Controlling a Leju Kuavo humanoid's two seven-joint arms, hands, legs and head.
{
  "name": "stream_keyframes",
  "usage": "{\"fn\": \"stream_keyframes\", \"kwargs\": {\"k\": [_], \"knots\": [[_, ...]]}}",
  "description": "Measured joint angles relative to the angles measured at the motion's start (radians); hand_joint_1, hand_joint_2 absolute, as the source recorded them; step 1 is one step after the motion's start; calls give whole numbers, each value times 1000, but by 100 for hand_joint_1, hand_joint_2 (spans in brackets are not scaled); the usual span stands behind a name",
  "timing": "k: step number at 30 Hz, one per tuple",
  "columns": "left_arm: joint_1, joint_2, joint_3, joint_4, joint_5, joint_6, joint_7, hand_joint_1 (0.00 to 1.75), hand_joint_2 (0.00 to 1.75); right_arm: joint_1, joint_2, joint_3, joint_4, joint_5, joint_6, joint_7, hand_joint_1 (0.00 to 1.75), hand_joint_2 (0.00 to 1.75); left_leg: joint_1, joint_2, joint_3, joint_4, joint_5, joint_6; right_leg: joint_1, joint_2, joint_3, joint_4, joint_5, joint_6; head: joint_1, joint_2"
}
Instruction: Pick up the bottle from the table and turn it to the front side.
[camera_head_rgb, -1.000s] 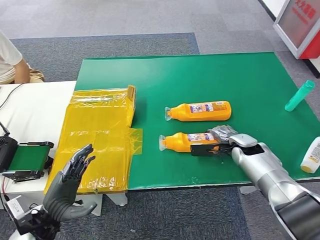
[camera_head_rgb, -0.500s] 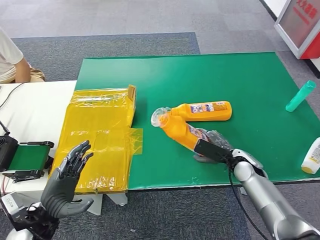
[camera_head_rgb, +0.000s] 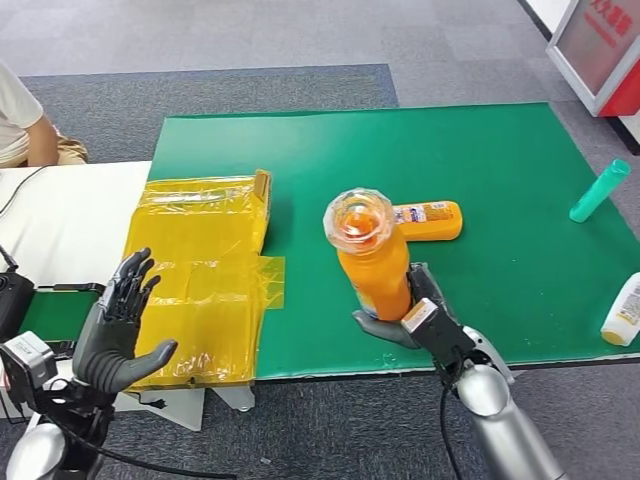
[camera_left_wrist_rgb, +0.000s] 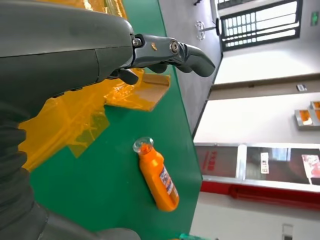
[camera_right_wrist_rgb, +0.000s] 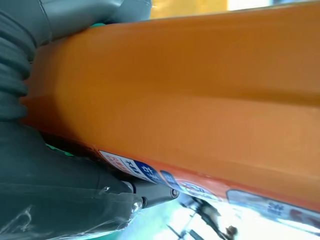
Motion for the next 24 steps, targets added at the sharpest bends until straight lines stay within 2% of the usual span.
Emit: {"fn": "stream_keyframes", "kwargs": {"k": [5, 16, 20, 24], "knots": [[-43, -35, 4, 13, -38, 75, -4, 0, 175, 38, 31, 31, -85, 61, -115, 14, 175, 175, 0, 0, 0, 0, 0, 0, 0, 0, 0, 0, 0, 0, 0, 0], [-65, -62, -4, 13, -50, 96, 0, 0, 175, 60, 42, 64, -129, 71, -139, 18, 175, 175, 0, 0, 0, 0, 0, 0, 0, 0, 0, 0, 0, 0, 0, 0], [-69, -60, -25, 12, -66, 26, -14, 0, 175, 62, 44, 70, -129, 129, -176, 32, 175, 175, 0, 0, 0, 0, 0, 0, 0, 0, 0, 0, 0, 0, 0, 0], [-86, -58, -111, 7, -13, -76, 21, 0, 175, 55, 60, 103, -112, 202, -244, 37, 175, 175, 0, 0, 0, 0, 0, 0, 0, 0, 0, 0, 0, 0, 0, 0]]}}
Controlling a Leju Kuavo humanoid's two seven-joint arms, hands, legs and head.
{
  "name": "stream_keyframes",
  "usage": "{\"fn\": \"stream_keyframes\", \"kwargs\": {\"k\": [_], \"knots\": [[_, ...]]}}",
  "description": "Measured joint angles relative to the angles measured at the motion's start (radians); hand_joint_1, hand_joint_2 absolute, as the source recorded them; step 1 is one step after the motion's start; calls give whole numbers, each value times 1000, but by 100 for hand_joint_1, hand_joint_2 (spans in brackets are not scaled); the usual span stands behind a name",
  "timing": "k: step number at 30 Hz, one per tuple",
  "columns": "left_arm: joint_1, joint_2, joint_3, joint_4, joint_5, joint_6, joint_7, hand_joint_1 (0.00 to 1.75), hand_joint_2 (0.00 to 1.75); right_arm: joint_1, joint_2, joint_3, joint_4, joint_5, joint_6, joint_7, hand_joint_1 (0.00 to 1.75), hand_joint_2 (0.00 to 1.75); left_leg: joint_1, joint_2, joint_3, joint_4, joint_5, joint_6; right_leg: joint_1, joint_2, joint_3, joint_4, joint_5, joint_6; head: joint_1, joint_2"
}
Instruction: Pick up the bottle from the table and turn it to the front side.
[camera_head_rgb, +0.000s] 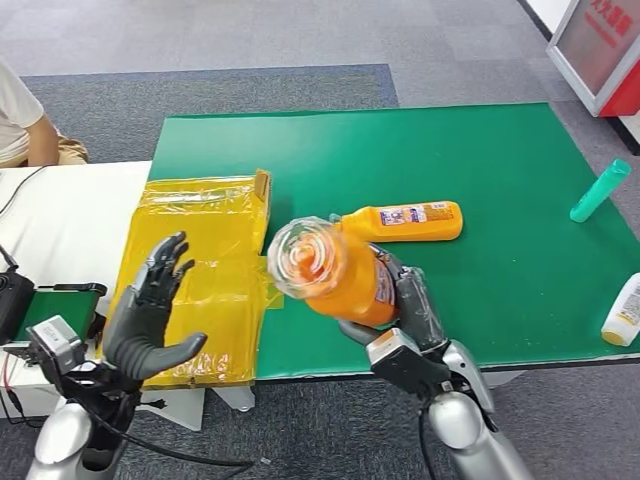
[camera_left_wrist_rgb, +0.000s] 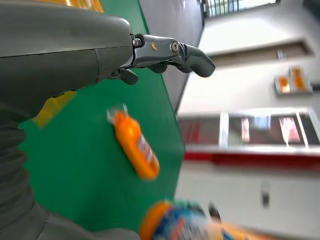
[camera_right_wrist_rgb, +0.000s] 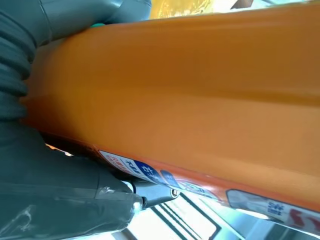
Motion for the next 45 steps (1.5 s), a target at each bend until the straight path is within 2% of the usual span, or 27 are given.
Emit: {"fn": "stream_keyframes", "kwargs": {"k": [7, 13, 16, 23, 28, 35, 45], "knots": [[-111, -13, -197, 5, 45, -22, 73, 0, 175, -70, 33, 77, 81, 22, -37, 20, 175, 175, 0, 0, 0, 0, 1, -1, 0, 0, 0, 0, 1, 0, 0, 0], [-195, -30, -298, 7, 4, 9, 98, 0, 175, -129, 49, 121, 121, 29, -43, 42, 175, 175, 0, 0, 0, 0, 2, 0, 0, 0, 0, 0, 1, 0, 0, 0], [-220, -36, -314, 8, -25, 37, 100, 0, 175, -147, 52, 134, 127, 27, -43, 53, 175, 175, 0, 0, 0, 0, 2, 0, 0, 0, 0, 0, 1, 0, 0, 0], [-226, -38, -328, 9, -271, 135, 35, 0, 175, -153, 54, 158, 129, 8, -12, 74, 175, 175, 0, 0, 0, 0, 2, 0, 0, 0, 0, 0, 1, 0, 0, 0], [-228, -44, -332, 9, -380, 193, 30, 0, 175, -147, 53, 180, 129, 35, 12, 82, 175, 175, 0, 0, 0, 0, 1, 0, 0, 0, -1, 0, 1, 0, 0, 0], [-231, -56, -330, 10, -389, 195, 50, 0, 175, -147, 53, 191, 129, 56, 9, 90, 175, 175, 0, 0, 0, 0, 1, 0, 0, 0, -1, 0, 1, 0, 0, 0], [-231, -72, -332, 18, -274, 146, 68, 3, 175, -147, 53, 195, 126, 97, -13, 92, 175, 175, 0, 0, 0, 0, 1, 0, 0, 0, -1, 0, 1, 0, 0, 0]]}}
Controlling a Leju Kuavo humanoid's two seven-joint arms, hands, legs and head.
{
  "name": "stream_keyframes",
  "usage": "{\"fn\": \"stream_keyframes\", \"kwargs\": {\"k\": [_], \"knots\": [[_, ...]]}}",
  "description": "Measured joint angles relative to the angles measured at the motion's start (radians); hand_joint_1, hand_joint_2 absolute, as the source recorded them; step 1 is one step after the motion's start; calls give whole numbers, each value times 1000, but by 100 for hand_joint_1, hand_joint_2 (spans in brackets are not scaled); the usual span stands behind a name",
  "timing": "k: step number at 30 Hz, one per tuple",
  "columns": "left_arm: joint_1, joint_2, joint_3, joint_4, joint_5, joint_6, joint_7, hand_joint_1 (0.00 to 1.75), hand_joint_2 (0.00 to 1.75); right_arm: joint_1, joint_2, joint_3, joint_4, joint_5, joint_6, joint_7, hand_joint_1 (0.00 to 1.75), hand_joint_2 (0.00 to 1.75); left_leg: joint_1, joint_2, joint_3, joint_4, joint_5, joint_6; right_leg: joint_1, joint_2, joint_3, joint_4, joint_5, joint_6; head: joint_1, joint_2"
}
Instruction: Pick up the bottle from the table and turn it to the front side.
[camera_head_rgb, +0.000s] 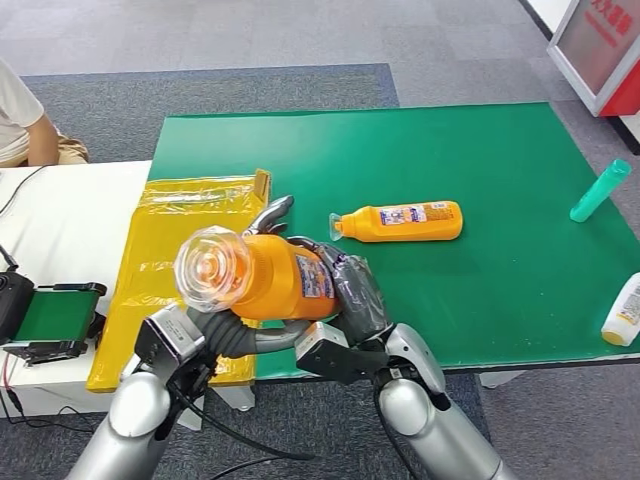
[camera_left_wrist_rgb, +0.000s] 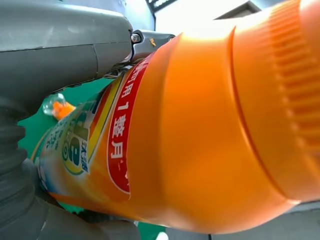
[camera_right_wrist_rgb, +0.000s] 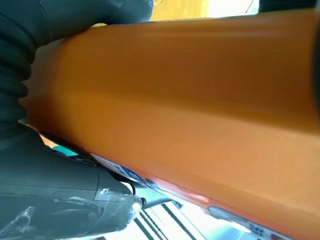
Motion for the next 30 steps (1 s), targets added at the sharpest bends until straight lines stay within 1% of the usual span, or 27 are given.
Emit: {"fn": "stream_keyframes", "kwargs": {"k": [5, 6, 9, 10, 16, 30], "knots": [[0, -2, 0, 0, 18, -9, 2, 3, 175, 0, 0, 2, -2, 2, 0, 0, 175, 175, 0, 0, 0, 0, 0, 0, 0, 0, 0, 0, 0, 0, 0, 0], [0, -3, 0, 0, 18, -9, 2, 42, 175, 0, 0, 2, -2, 2, 0, 0, 175, 175, 0, 0, 0, 0, 0, 0, 0, 0, 0, 0, 0, 0, 0, 0], [0, -6, -1, 2, 22, -10, 3, 171, 175, 0, 0, 3, -2, 2, -2, 0, 175, 175, 0, 0, 0, 0, 0, 0, 0, 0, 0, 0, 0, 0, 0, 0], [0, -7, -1, 3, 29, -13, 3, 175, 175, 0, 0, 3, -2, 3, -3, 0, 175, 175, 0, 0, 0, 0, 0, 0, 0, 0, 0, 0, 0, 0, 0, 0], [-6, -7, -2, 12, 94, -34, 10, 175, 175, 0, 0, 7, -2, 4, -11, -1, 175, 175, 0, 0, 0, 0, 0, 0, 0, 0, 0, 0, 0, 0, 0, 0], [-22, -7, -6, 28, 100, -28, 9, 175, 175, 1, 0, 15, -2, -3, -18, 0, 175, 175, 0, 0, 0, 0, 0, 0, 0, 0, 0, 0, 0, 0, 0, 0]]}}
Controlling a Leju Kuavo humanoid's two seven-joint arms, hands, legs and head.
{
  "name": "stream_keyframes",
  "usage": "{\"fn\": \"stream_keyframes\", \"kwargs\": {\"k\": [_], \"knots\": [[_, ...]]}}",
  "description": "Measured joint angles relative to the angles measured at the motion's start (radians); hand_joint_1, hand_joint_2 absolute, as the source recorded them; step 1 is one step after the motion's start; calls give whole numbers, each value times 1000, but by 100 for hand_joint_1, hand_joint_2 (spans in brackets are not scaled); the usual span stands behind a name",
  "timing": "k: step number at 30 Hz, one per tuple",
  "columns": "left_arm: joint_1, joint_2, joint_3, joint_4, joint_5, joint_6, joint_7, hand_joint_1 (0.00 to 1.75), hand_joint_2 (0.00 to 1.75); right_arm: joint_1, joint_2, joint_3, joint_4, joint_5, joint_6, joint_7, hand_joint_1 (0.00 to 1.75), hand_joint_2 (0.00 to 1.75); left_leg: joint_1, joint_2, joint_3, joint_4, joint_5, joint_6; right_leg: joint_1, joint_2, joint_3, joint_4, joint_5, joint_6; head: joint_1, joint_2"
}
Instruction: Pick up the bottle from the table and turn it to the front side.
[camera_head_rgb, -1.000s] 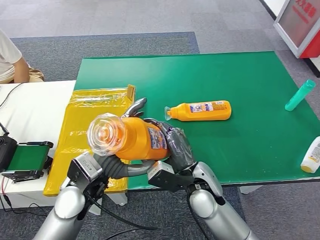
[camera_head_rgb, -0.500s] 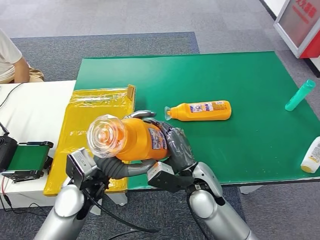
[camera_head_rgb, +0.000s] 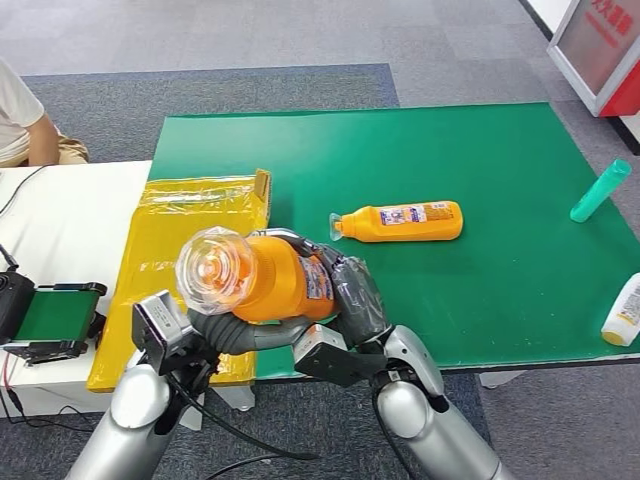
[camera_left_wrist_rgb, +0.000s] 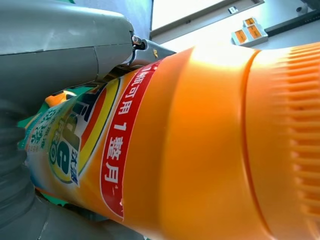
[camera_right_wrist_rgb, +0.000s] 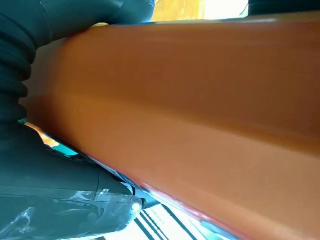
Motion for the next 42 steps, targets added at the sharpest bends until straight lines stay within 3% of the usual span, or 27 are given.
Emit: {"fn": "stream_keyframes", "kwargs": {"k": [4, 8, 17, 21, 27, 30, 36, 42], "knots": [[-1, 0, -1, 0, 1, 0, 0, 175, 175, 0, 0, 0, 0, 0, 0, 0, 175, 175, 0, 0, 0, 0, 0, 0, 0, 0, 0, 0, 0, 0, 0, 0], [0, 0, -2, 1, 14, 7, -2, 175, 175, 0, 0, 1, 0, -9, 0, 1, 2, 175, 0, 0, 0, 0, 0, 0, 0, 0, 0, 0, 0, 0, 0, 0], [44, -8, 10, -7, 28, 160, -57, 175, 175, -3, 0, -8, 15, -79, -15, 34, 0, 175, 0, 0, -1, 0, 0, 0, 0, 0, 0, 0, 0, 0, 0, 0], [59, -7, 68, -25, -48, 292, -96, 175, 175, 5, -8, -62, 20, -108, -38, 41, 0, 175, 0, 0, 0, 0, 0, 0, 0, 0, 0, 0, 0, 0, 0, 0], [82, -1, 220, -29, -218, 523, -153, 175, 175, 37, -33, -194, -37, -112, -62, 44, 0, 175, 0, 0, -1, 0, 0, 0, 0, 0, -1, 0, 0, 0, 0, 0], [90, 1, 267, -29, -301, 587, -164, 175, 175, 50, -38, -235, -74, -109, -65, 42, 0, 175, 0, 0, -1, 0, 0, 0, 0, 0, -1, 0, 0, 0, 0, 0], [106, 5, 346, -25, -583, 800, -183, 175, 175, 101, -45, -297, -182, -89, -88, 10, 0, 175, 0, 0, -1, 0, -1, 0, 0, 0, -1, 0, -1, 0, 0, 0], [109, 9, 397, 4, -825, 886, -145, 175, 175, 140, -52, -332, -259, -99, -91, -17, 0, 175, 0, 0, -1, 0, -1, 0, 0, 0, -1, 0, -1, 0, 0, 0]]}}
